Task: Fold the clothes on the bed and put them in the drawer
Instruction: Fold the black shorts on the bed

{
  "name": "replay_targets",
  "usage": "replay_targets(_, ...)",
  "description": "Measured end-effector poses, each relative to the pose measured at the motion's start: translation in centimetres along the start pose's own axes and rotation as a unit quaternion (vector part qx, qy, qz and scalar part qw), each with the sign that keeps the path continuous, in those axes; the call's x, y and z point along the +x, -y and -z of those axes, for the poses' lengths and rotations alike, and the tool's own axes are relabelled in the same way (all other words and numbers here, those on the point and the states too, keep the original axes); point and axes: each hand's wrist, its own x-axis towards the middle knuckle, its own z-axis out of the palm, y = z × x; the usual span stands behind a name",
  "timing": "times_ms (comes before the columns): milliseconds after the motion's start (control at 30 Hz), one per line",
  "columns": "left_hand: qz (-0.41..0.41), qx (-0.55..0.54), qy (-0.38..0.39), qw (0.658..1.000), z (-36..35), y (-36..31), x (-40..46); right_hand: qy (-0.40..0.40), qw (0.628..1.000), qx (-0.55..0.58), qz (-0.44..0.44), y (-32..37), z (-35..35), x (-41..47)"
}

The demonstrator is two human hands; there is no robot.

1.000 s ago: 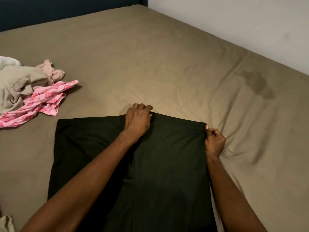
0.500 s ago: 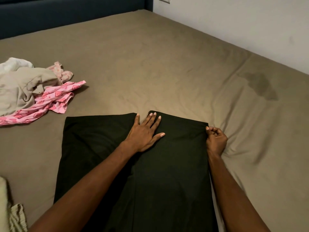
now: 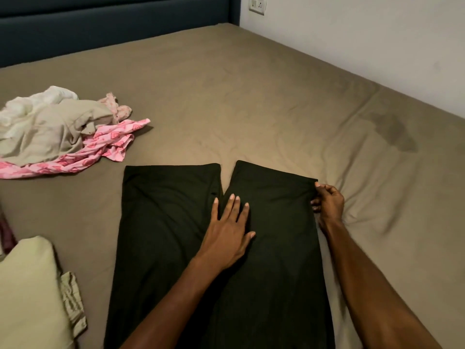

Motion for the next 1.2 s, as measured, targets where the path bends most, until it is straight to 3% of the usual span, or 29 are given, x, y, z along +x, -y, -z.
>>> replay_targets(167, 0.000, -0.016, -0.003, 1.000, -2.1, -1.3, -8.5, 0.071, 0.997, 0.014, -0.018, 2.4, 1.3, -2.8)
replay_targets(267, -0.003, -0.025, -0.012, 1.000, -1.9, -1.4, -13.4, 0.060, 0.997, -0.045, 0.016, 2.5, 1.3, -6.9)
replay_targets(367, -0.008, -0.032, -0.017, 0.999, -2.0, -1.6, -18.0, -0.019, 0.992, -0.124, 0.030, 0.6, 3.5, -11.2)
replay_targets(433, -0.018, -0.030, -0.007, 0.999, -2.3, -1.9, -20.6, -0.052, 0.975, -0.214, 0.031, -0.3, 5.5, -15.4)
replay_targets(567, -0.020, -0.044, -0.006, 0.999, -2.1, -2.4, -23.1, -0.017, 0.946, -0.322, 0.043, -1.3, 7.7, -23.6)
replay_targets(733, -0.091, -0.069, -0.017, 0.993, -1.2, -3.1, -25.2, -0.002, 0.875, -0.481, 0.047, -2.4, 8.3, -28.6)
replay_targets(900, -0.113, -0.033, 0.017, 0.993, -2.9, -2.1, -27.6, -0.059, 0.883, -0.466, 0.025, -1.2, 8.6, -31.6)
replay_targets(1200, -0.098, -0.045, 0.053, 0.993, -2.7, -2.7, -29.2, -0.091, 0.857, -0.506, 0.030, -3.2, 9.3, -35.3)
